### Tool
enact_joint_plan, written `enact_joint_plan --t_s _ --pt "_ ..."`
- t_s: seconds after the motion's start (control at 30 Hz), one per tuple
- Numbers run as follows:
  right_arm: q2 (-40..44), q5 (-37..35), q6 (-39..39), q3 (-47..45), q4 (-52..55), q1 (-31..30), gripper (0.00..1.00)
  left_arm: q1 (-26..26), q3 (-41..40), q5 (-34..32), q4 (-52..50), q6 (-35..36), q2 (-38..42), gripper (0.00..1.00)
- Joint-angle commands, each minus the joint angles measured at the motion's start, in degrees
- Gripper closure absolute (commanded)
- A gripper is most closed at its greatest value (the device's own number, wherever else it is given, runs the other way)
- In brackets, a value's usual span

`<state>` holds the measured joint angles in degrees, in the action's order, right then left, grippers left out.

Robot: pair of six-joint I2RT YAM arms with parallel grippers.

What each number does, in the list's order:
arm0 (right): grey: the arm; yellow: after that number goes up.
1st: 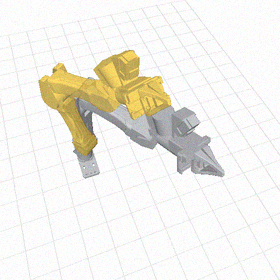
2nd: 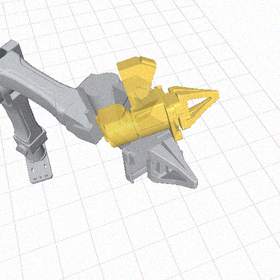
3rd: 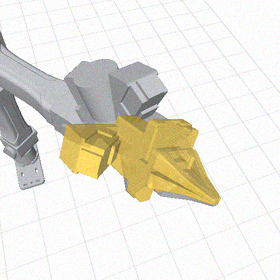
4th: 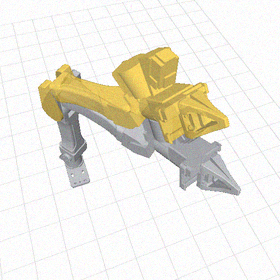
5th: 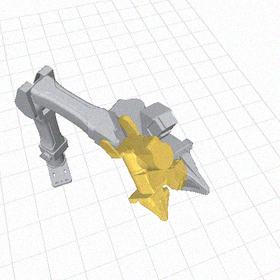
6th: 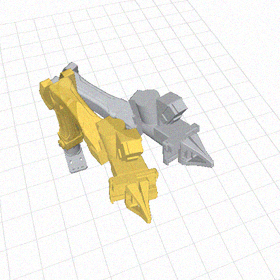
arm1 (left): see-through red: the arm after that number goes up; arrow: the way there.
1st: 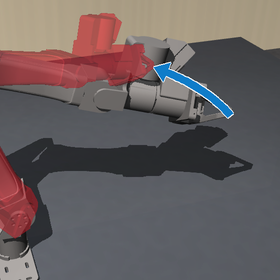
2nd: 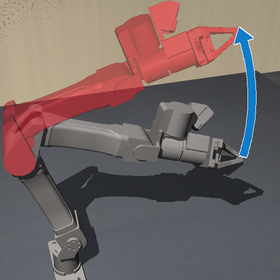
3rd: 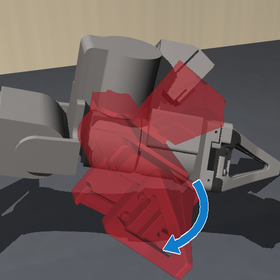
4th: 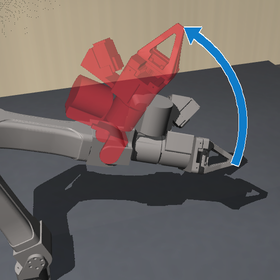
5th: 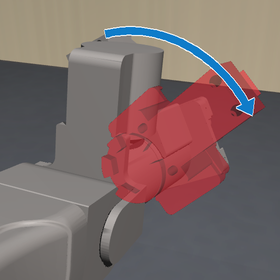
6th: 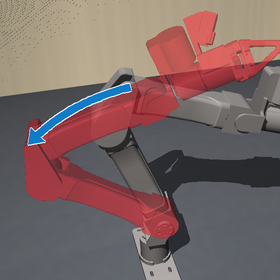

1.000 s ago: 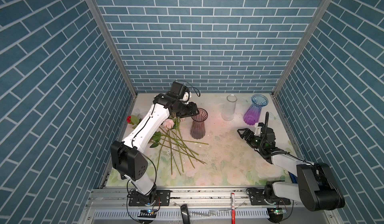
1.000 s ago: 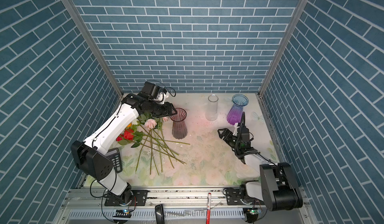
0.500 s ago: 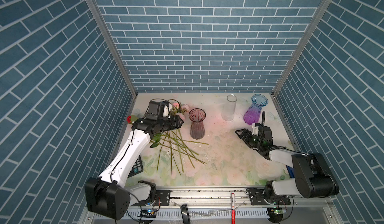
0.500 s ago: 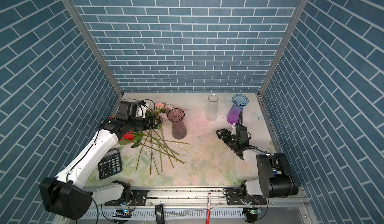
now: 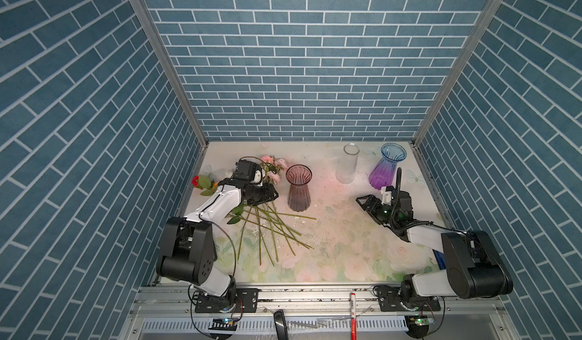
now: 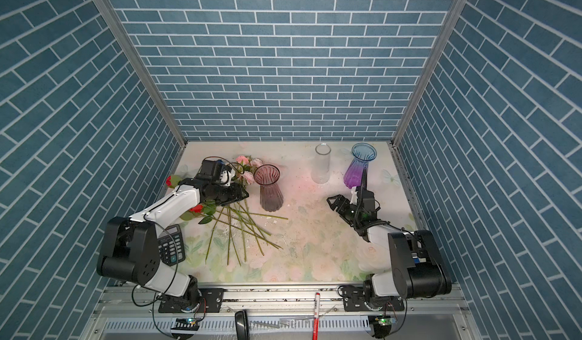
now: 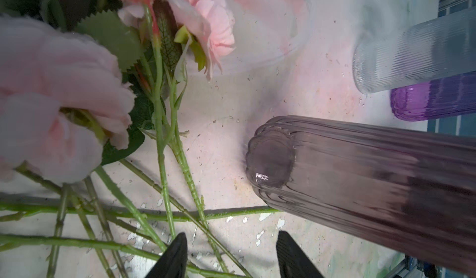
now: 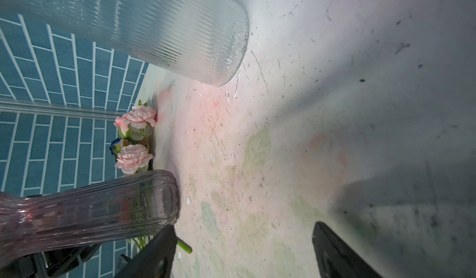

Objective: Arrange flowers in a vase
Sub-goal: Pick up the flower from the flowers.

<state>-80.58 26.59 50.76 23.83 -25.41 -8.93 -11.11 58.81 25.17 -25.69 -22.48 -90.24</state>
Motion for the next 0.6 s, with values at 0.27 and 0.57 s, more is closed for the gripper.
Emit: enact_joint_plan --t_s 0.27,0.57 --pt "0.24 0.48 1.09 0.54 -1.53 0.25 0.16 2.35 -2.91 -4.67 1.42 -9.94 0.03 0.50" --pt "0.47 0.26 1.18 0.25 -1.66 0.32 0.16 2.85 -4.57 -7.10 0.30 -13.63 1.74 0.66"
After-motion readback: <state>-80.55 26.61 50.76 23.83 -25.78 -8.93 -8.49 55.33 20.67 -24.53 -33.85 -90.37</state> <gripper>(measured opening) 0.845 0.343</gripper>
